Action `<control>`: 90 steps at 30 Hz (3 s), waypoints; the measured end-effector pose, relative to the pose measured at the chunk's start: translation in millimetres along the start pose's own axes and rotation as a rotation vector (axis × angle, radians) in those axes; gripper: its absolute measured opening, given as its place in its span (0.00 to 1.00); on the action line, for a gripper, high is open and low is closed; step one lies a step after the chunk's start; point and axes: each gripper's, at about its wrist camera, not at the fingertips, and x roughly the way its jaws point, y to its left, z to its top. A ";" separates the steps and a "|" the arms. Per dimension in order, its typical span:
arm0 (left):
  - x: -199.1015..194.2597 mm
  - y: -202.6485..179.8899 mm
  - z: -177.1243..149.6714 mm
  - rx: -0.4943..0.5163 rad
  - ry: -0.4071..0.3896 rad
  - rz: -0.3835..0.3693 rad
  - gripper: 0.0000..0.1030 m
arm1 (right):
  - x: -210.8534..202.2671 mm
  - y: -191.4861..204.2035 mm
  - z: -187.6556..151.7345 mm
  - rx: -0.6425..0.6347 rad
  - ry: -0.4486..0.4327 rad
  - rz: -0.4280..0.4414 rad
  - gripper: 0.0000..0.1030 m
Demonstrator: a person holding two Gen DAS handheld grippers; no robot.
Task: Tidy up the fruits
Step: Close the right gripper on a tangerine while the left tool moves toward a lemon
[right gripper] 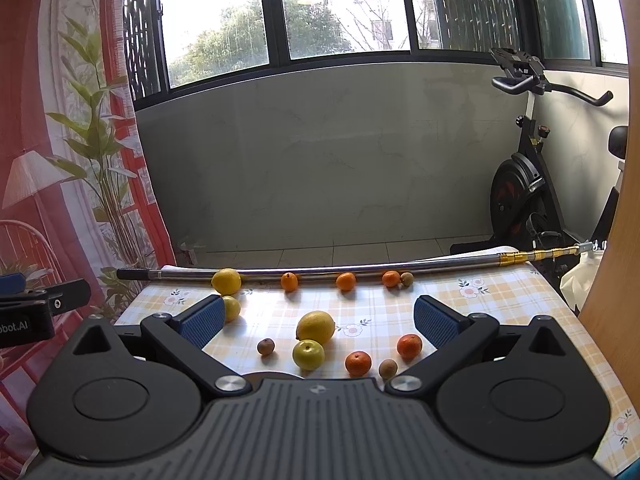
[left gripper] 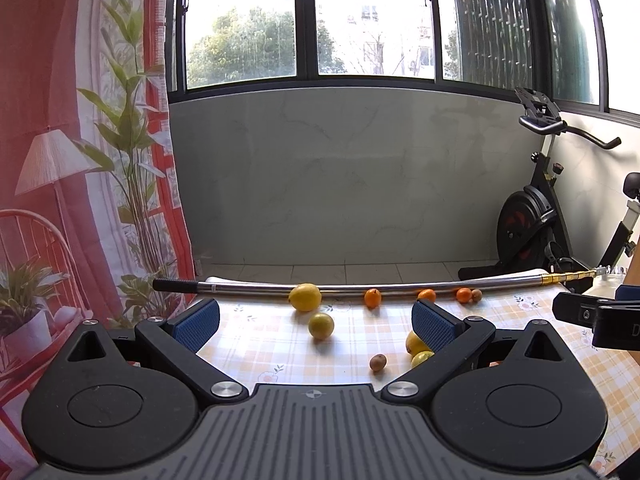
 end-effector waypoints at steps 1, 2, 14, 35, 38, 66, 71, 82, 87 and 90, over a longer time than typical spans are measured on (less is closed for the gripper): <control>2.2 2.5 -1.2 -0.008 0.007 -0.011 1.00 | 1.5 -1.5 -0.6 0.008 0.007 0.000 1.00; 4.4 5.4 -2.5 -0.019 0.013 -0.022 1.00 | 2.8 -2.2 -1.0 0.011 0.012 -0.002 1.00; 46.8 22.0 -41.0 -0.030 0.143 -0.047 0.93 | 30.7 -30.7 -15.6 0.073 0.110 -0.093 1.00; 104.2 68.0 -68.9 -0.251 0.282 -0.013 0.79 | 57.1 -92.0 -29.0 0.126 0.094 -0.179 1.00; 105.2 66.6 -52.3 -0.212 0.222 0.001 0.80 | 64.8 -84.9 -24.2 -0.001 0.055 -0.198 1.00; 158.6 91.4 -34.9 -0.124 0.304 0.156 0.86 | 209.5 -120.0 -76.2 -0.016 0.186 -0.081 0.55; 160.4 92.5 -33.0 -0.156 0.302 0.151 0.88 | 227.4 -120.2 -77.0 -0.019 0.199 -0.082 0.52; 165.4 88.7 -37.0 -0.141 0.287 0.067 0.87 | 246.5 -126.7 -85.9 0.035 0.251 -0.073 0.41; 170.7 89.5 -40.4 -0.142 0.307 0.055 0.83 | 244.3 -126.7 -84.1 0.036 0.255 -0.077 0.41; 170.6 89.0 -41.2 -0.132 0.297 0.065 0.82 | 234.5 -124.3 -78.9 0.055 0.231 -0.069 0.40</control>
